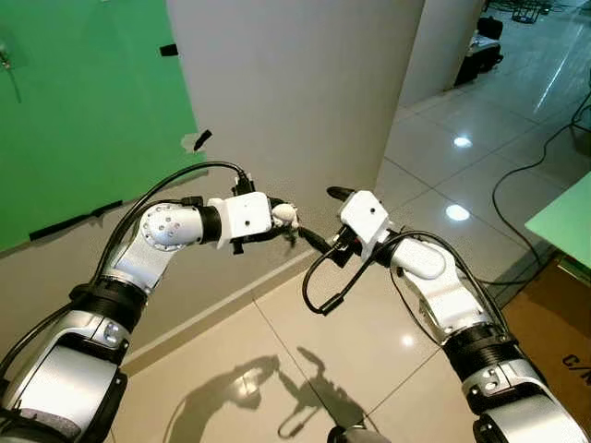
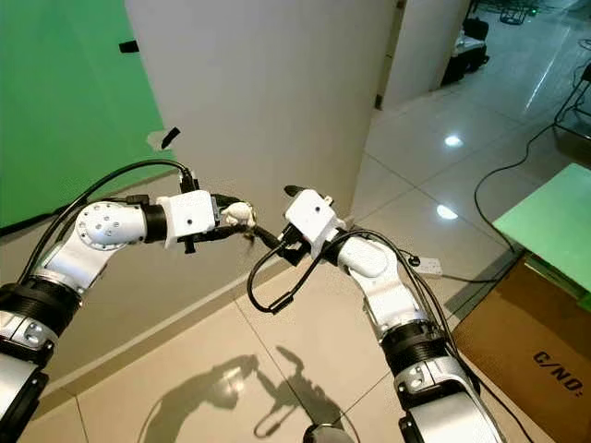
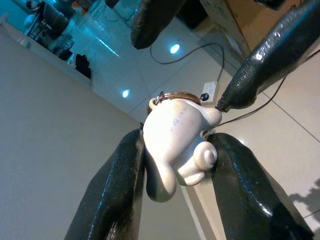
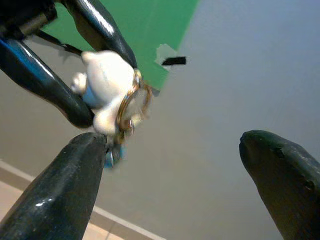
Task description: Hang keys on a hook
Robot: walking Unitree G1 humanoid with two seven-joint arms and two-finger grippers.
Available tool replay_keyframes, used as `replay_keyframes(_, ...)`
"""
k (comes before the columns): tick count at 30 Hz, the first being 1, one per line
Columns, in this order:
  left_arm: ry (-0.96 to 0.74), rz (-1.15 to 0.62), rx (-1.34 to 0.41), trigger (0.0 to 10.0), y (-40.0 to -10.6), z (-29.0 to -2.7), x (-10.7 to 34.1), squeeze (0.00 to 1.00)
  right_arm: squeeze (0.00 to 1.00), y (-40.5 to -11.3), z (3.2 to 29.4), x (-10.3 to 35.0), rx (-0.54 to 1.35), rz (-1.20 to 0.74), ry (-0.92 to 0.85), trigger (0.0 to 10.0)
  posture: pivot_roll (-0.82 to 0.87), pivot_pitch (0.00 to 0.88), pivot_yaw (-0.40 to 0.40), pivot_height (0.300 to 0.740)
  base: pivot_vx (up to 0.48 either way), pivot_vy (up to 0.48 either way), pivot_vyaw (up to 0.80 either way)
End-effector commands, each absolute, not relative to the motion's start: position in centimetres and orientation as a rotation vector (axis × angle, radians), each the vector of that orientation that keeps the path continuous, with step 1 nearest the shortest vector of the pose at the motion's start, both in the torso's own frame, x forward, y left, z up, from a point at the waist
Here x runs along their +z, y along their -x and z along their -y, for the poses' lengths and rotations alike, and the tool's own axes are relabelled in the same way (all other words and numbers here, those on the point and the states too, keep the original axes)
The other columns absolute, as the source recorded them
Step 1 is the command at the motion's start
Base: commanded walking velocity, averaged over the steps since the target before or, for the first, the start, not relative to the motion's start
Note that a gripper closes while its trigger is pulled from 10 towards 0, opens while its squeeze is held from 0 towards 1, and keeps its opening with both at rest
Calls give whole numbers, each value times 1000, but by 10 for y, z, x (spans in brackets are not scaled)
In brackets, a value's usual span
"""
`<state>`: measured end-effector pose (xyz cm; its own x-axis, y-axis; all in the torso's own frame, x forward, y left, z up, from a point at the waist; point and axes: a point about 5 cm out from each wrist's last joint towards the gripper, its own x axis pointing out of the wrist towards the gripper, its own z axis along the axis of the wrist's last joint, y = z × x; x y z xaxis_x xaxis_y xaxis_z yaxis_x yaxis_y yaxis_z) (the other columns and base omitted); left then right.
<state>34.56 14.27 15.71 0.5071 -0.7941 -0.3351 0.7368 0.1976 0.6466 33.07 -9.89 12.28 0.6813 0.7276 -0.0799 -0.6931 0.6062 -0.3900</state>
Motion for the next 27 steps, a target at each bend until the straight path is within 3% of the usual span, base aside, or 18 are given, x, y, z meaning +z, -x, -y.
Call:
replay_keyframes(1, -848, 101, -1087, 10000, -344, -139, 160, 0, 0, -330, 97, 120, 799, 96, 401, 10000, -88, 0, 27, 740, 0, 0, 0)
replay_keyframes(10, -815, 96, -1094, 10000, -344, -137, 161, 0, 0, -330, 96, 111, 714, 104, 383, 10000, -89, 0, 27, 740, 0, 0, 0)
replay_keyframes(18, -727, 81, -1123, 10000, -345, -136, 169, 0, 0, -334, 100, 114, 648, 185, 558, 10000, -86, 0, 24, 740, 0, 0, 0)
replay_keyframes(27, -726, 77, -1130, 10000, -343, -137, 170, 0, 0, -341, 104, 127, 545, 258, 473, 10000, -84, 0, 23, 740, 0, 0, 0)
